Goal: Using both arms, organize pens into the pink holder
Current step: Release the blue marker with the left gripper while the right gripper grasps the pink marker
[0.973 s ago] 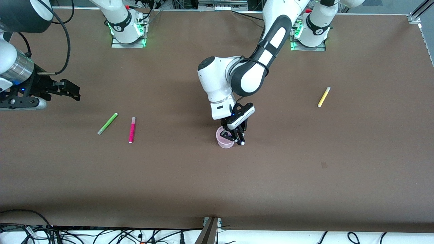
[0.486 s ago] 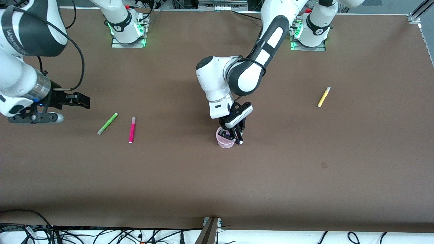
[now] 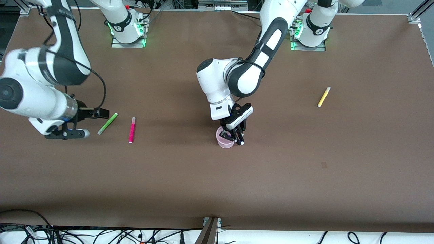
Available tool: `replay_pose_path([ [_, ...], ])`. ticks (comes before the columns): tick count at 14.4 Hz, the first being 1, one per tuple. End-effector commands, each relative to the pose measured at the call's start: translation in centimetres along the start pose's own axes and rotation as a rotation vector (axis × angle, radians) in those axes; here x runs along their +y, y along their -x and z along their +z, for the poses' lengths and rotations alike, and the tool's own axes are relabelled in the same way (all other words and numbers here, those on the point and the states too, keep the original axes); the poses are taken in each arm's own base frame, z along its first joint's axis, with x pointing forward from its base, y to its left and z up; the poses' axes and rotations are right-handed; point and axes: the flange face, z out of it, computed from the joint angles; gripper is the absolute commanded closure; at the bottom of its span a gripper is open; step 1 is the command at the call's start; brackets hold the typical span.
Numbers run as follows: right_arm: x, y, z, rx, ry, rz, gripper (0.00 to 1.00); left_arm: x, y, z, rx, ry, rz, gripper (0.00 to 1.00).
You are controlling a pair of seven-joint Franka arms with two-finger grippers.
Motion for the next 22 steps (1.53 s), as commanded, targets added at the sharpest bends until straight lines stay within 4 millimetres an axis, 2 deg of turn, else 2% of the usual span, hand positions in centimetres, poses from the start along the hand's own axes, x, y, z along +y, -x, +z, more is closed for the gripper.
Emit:
replay_pose_path([
  [1,0.0,-0.8,5.9,0.021,-0.025,0.042,0.01,0.6,0.0,-0.3,0.042,0.013,-0.012,1.0],
  [2,-0.1,-1.4,7.8,0.018,-0.03,0.045,0.02,0.6,0.1,-0.4,0.04,0.013,-0.011,0.92],
  [3,-0.2,-1.9,9.2,0.015,-0.044,0.054,0.02,0.7,0.1,-0.4,0.039,0.014,-0.022,0.59],
  [5,-0.9,-2.6,11.7,0.025,-0.051,0.056,0.02,0.7,-0.1,-0.5,0.039,0.017,-0.044,0.26],
  [8,-1.1,-3.2,14.9,0.025,-0.048,0.057,0.09,0.7,-0.1,-0.4,0.04,0.018,-0.043,0.14],
  [10,-1.7,-3.1,15.3,0.028,-0.046,0.05,0.13,0.8,-0.9,-0.6,0.042,0.019,-0.041,0.0],
  [11,-1.9,-3.1,15.6,0.026,-0.046,0.059,0.14,0.9,-1.8,-0.4,0.048,0.016,-0.028,0.0],
  [13,-2.3,-3.2,16.7,0.023,-0.045,0.065,0.14,1.2,-6.0,-1.9,0.047,0.025,-0.019,0.0],
  [14,-2.8,-2.9,17.1,0.02,-0.042,0.055,0.14,1.2,-9.2,-2.3,0.029,0.021,-0.034,0.0],
  [16,-2.9,-2.5,18.1,0.024,-0.039,0.055,0.15,1.0,-13.5,-3.8,-0.076,0.012,0.0,0.0],
  [18,-3.0,-1.9,19.1,0.028,-0.037,0.052,0.18,-0.1,-19.0,-4.9,-0.186,-0.007,0.064,0.0],
  [20,-2.8,-1.6,19.3,0.019,-0.036,0.053,0.27,-1.7,-24.1,-5.7,-0.271,-0.022,0.132,0.0],
  [22,-2.8,-1.4,19.6,0.016,-0.035,0.054,0.4,-3.7,-28.6,-5.8,-0.347,-0.029,0.216,0.0],
])
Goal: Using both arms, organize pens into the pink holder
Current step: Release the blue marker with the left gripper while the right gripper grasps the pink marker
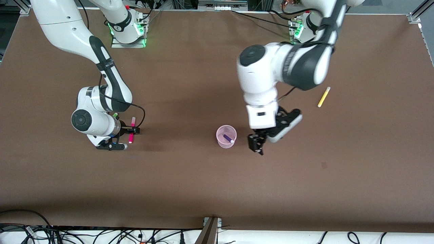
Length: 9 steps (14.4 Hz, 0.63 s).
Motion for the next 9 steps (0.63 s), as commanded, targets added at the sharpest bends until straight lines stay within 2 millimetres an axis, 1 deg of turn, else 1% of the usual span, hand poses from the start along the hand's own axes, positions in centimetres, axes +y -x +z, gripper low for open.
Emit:
replay_pose_path([
  [1,0.0,0.6,0.1,0.008,-0.009,0.017,0.45,-3.9,-4.8,-1.9,-0.114,-0.016,0.127,0.0],
  [3,0.0,0.6,0.2,0.009,-0.009,0.017,0.46,-6.3,-8.1,-2.1,-0.17,-0.011,0.208,0.0],
  [5,0.2,0.9,1.0,0.019,-0.008,0.017,0.47,-9.1,-11.5,-1.6,-0.236,0.005,0.279,0.0],
  [6,0.2,1.0,1.1,0.02,-0.008,0.018,0.5,-10.6,-13.2,-1.4,-0.266,0.017,0.315,0.0],
  [7,0.2,0.8,0.9,0.026,-0.009,0.017,0.51,-12.1,-14.6,-0.8,-0.293,0.02,0.364,0.0],
  [8,0.2,0.6,0.5,0.035,-0.01,0.012,0.5,-13.2,-15.6,-0.4,-0.309,0.025,0.426,0.0],
  [9,0.3,0.5,0.5,0.037,-0.01,0.014,0.5,-14.3,-16.5,0.4,-0.322,0.025,0.48,0.0],
])
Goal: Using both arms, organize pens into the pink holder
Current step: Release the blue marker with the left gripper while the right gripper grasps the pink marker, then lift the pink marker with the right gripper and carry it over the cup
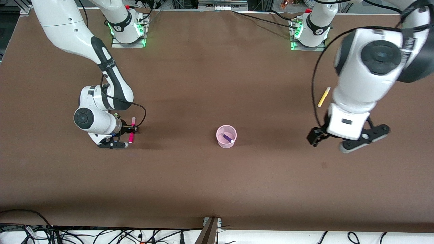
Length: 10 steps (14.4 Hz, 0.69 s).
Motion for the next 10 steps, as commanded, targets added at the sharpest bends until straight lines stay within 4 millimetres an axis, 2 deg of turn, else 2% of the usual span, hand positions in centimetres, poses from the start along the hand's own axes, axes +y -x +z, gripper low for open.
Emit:
replay_pose_path([
  [1,0.1,0.1,-0.4,0.02,-0.011,0.012,0.5,-3.7,-0.5,0.4,-0.06,0.028,0.152,0.0],
  [4,0.2,-0.1,-0.5,0.029,-0.011,0.014,0.63,-7.6,-2.3,1.4,-0.093,0.089,0.232,0.0],
  [7,0.1,-0.1,-0.4,0.028,-0.012,0.014,0.75,-9.8,-2.6,2.5,-0.117,0.101,0.324,0.0],
  [9,-0.1,-0.1,-0.5,0.031,-0.012,0.014,0.76,-12.0,-3.6,2.6,-0.112,0.12,0.353,0.0],
  [10,-0.1,-0.1,-0.5,0.032,-0.012,0.015,0.76,-12.3,-3.6,2.6,-0.115,0.136,0.371,0.0],
])
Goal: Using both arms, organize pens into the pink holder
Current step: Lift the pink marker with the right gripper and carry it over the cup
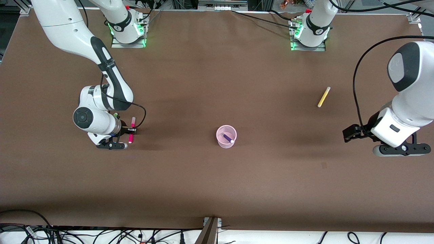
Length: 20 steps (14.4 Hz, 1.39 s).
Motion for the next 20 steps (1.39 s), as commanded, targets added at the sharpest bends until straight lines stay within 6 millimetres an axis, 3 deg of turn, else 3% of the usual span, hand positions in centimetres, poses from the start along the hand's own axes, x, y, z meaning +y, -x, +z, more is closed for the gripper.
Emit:
replay_pose_path([
  [1,-0.1,0.1,-0.3,0.015,-0.01,0.014,0.78,-1.2,1.1,-1.4,0.003,0.053,0.064,0.0],
  [3,-0.3,0.2,-0.4,0.013,-0.01,0.016,0.91,-1.3,1.1,-1.8,0.008,0.046,0.071,0.0],
  [5,-2.1,0.1,-1.9,0.029,-0.016,0.017,1.0,-1.1,1.4,-2.4,0.012,0.044,0.078,0.0],
  [7,-2.5,-0.3,-4.3,0.068,-0.021,-0.014,1.0,-1.0,2.5,-2.8,-0.019,0.047,0.114,0.0],
  [12,-6.0,-2.0,-10.9,0.047,-0.013,-0.066,1.0,-1.7,5.5,-3.2,0.038,0.058,0.108,0.0],
  [15,-7.1,-2.2,-14.3,0.064,-0.017,-0.086,1.0,-1.1,6.4,-4.4,0.022,0.065,0.127,0.0],
  [17,-9.3,-2.2,-16.1,0.092,-0.009,-0.126,1.0,-0.1,6.7,-5.5,-0.008,0.069,0.135,0.0],
  [20,-16.3,-1.3,-20.4,0.186,-0.027,-0.217,1.0,0.2,6.7,-6.0,-0.018,0.065,0.143,0.0],
])
